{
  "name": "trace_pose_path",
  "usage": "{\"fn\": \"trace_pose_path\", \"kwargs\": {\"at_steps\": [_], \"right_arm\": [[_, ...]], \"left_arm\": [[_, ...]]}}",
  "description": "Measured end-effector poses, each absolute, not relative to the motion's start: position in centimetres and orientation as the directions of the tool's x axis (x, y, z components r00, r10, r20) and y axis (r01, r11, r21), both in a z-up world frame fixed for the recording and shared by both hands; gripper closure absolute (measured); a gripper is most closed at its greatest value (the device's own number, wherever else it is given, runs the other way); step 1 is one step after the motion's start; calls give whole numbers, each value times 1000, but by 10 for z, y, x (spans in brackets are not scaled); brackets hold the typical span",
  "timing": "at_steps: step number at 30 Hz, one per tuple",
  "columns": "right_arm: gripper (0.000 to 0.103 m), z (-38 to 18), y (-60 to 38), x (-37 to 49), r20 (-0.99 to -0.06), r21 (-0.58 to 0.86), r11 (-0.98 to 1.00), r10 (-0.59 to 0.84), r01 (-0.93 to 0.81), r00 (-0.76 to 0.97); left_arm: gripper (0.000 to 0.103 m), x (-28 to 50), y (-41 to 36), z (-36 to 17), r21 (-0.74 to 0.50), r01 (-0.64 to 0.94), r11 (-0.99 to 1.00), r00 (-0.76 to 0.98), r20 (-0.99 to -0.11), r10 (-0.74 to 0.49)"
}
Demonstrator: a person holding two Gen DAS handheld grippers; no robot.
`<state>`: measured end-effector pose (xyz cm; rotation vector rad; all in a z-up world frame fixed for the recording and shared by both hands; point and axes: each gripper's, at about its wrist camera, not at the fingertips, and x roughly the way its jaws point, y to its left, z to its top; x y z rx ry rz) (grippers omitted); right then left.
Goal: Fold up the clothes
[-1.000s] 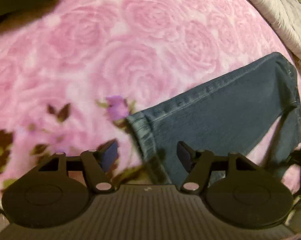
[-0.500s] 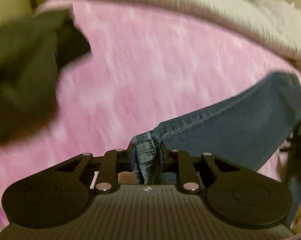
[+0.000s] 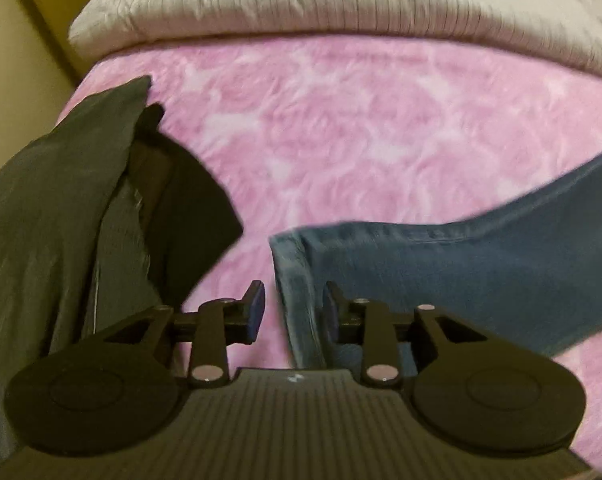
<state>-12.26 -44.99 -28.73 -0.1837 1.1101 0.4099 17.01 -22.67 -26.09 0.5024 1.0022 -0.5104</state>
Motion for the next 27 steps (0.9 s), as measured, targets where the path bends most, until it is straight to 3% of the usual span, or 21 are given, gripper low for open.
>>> {"fn": "trace_pose_path", "kwargs": {"at_steps": [5,9,13,21,24,27], "right_arm": [[40,-306,-531,-146,-953,-6,968,70,-250,295],[39,-277,-591,-171,-938,68,991,104,-118,330],[37,-268,-649,-189,-933,23,998,41,-55,358],[32,-294,-840,-208,-928,6,980,-69,200,367],[32,-308,-900,-202,-922,52,976,-34,211,385],[32,-327,-946,-198,-908,236,927,104,292,405]], "left_arm": [[65,100,-237,-257,82,682,727,376,-892,-252],[57,18,-278,-252,-55,781,622,238,-894,-379],[49,-75,-332,-250,-107,889,444,120,-883,-454],[46,-252,-435,-265,1,998,61,29,-886,-463],[46,-298,-465,-279,72,997,-37,47,-890,-453],[46,-334,-493,-298,146,982,-121,85,-909,-408]]}}
